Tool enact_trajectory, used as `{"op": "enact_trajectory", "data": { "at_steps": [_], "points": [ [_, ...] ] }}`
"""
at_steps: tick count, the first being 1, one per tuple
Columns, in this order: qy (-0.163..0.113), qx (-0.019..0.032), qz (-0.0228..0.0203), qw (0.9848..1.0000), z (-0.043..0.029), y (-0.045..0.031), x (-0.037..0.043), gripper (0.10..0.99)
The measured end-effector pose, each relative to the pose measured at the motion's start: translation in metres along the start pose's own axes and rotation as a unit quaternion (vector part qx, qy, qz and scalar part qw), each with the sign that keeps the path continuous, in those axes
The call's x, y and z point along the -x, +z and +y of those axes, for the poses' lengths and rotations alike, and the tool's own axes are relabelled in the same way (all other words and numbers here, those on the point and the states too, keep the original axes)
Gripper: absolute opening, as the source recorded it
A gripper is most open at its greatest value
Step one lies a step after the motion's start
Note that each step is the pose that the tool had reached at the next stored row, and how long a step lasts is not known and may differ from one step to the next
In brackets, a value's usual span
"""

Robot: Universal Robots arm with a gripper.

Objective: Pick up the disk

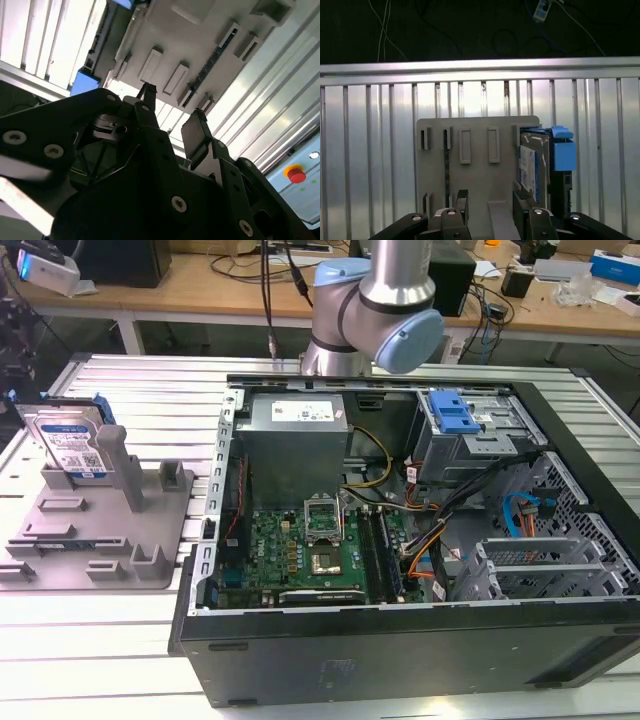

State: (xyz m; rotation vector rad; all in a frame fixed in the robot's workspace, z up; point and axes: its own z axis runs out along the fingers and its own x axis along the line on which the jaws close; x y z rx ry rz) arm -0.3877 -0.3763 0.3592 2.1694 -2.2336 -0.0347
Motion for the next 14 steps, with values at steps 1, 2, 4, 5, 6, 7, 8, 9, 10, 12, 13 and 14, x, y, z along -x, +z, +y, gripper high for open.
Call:
{"op": "enact_trajectory", "data": {
  "at_steps": [1,2,4,5,6,7,8,9,10,12,13,14],
  "points": [
    [0.0,0.0001,0.0001,1.0,0.0005,-0.0001,0.0083,0.482],
    [0.0,0.0,0.0001,1.0,0.001,-0.0001,0.0157,0.482],
    [0.0,0.0001,0.0001,1.0,0.0016,-0.0002,0.0267,0.482],
    [0.0,0.0,0.0,1.0,0.0018,-0.0001,0.0319,0.482],
    [0.0,-0.0001,0.0,1.0,0.0023,-0.0001,0.0389,0.482],
    [0.0,-0.0001,0.0,1.0,0.0024,-0.0002,0.0428,0.482],
    [0.0,-0.0004,0.0,1.0,0.0034,-0.0002,0.0533,0.482],
    [0.0,-0.0004,0.0,1.0,0.006,0.0,0.0564,0.482],
    [0.0,-0.0004,0.0,1.0,0.0089,0.0003,0.0572,0.482],
    [0.0,-0.0004,0.0,1.0,0.0153,0.0008,0.0586,0.482],
    [0.0,-0.0004,0.0001,1.0,0.0183,0.0012,0.0592,0.482],
    [-0.001,-0.0004,0.0001,1.0,0.0212,0.0016,0.0599,0.482]
  ]
}}
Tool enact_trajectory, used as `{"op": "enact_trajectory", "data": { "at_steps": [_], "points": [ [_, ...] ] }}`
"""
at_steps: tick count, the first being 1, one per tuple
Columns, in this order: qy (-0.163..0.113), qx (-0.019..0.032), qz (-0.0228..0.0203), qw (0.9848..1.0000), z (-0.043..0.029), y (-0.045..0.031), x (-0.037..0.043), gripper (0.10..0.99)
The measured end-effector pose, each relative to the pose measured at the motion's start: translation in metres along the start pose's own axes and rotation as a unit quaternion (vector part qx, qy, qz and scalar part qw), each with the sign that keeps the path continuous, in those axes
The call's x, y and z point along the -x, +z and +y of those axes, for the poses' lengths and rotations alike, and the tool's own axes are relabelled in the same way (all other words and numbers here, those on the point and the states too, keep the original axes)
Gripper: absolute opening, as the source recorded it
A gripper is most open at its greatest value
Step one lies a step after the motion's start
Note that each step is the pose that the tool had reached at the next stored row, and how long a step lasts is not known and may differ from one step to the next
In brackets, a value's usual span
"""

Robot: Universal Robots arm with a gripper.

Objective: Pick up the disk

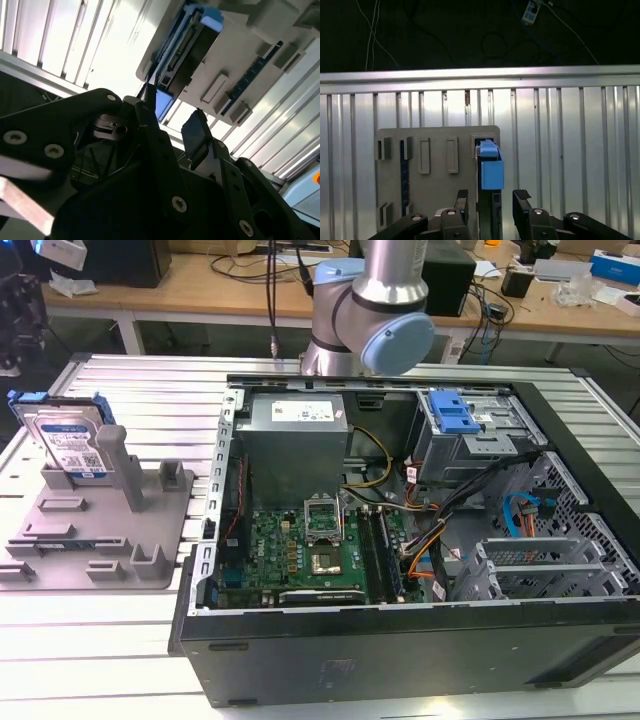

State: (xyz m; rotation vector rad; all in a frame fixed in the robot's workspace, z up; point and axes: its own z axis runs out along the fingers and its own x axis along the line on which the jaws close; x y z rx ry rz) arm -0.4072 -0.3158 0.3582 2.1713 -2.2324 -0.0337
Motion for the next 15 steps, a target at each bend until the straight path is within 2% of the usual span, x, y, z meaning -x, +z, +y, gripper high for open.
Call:
{"op": "enact_trajectory", "data": {
  "at_steps": [2,9,15],
  "points": [
    [-0.002,0.0,0.0001,1.0,0.0046,0.0005,0.0008,0.482],
    [-0.005,0.0,0.0003,1.0,0.0051,0.0008,0.0008,0.482],
    [-0.005,0.0,0.0002,1.0,0.0052,0.006,0.0006,0.482]
  ]
}}
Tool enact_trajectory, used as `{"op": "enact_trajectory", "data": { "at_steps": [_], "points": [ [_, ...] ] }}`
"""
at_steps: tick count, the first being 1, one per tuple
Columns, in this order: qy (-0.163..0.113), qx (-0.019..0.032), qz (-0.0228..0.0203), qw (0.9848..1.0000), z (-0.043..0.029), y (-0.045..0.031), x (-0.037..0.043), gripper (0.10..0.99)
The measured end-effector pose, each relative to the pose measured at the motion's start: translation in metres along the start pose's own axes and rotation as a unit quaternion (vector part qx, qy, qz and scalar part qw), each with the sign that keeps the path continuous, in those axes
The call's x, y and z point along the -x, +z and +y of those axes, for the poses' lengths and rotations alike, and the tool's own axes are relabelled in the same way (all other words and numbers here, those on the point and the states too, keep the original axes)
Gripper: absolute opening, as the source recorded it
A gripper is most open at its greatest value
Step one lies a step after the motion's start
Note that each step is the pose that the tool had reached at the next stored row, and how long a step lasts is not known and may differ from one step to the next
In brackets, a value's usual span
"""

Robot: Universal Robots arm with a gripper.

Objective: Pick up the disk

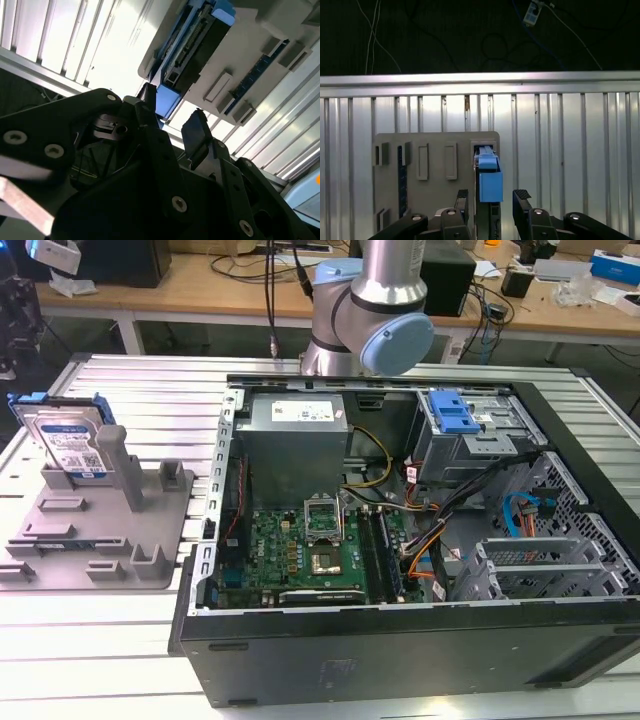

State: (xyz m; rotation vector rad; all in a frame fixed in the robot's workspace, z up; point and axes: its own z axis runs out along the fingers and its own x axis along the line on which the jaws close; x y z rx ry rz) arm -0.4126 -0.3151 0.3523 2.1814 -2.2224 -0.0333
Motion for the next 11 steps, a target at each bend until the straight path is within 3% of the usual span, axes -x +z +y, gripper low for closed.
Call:
{"op": "enact_trajectory", "data": {
  "at_steps": [11],
  "points": [
    [0.0,0.0,0.0,1.0,0.0006,0.01,-0.0001,0.482]
  ]
}}
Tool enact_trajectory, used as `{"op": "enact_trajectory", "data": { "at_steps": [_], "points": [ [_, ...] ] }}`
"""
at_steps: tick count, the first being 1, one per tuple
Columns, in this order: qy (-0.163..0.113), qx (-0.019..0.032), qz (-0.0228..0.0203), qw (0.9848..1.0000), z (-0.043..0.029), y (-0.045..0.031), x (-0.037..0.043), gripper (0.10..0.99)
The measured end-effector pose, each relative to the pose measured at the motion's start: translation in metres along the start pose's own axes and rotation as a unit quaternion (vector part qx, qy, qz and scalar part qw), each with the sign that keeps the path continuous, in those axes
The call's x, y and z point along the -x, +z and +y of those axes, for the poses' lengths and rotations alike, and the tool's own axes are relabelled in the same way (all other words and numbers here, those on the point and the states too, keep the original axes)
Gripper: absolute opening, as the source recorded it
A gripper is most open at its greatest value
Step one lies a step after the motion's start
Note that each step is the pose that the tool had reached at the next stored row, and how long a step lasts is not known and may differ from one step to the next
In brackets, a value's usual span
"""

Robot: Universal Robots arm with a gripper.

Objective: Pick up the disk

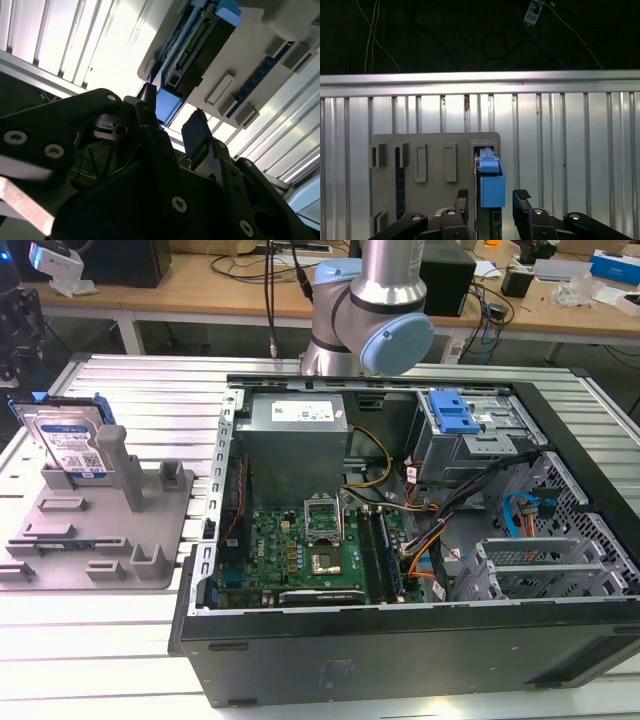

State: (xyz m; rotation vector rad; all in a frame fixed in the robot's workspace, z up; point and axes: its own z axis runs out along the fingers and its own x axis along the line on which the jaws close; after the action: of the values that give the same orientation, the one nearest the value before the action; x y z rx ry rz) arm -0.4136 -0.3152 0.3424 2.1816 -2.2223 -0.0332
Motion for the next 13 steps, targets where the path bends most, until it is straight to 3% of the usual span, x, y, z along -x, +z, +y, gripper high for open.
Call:
{"op": "enact_trajectory", "data": {
  "at_steps": [13],
  "points": [
    [0.0,0.0001,0.0,1.0,0.0022,0.0179,-0.0002,0.482]
  ]
}}
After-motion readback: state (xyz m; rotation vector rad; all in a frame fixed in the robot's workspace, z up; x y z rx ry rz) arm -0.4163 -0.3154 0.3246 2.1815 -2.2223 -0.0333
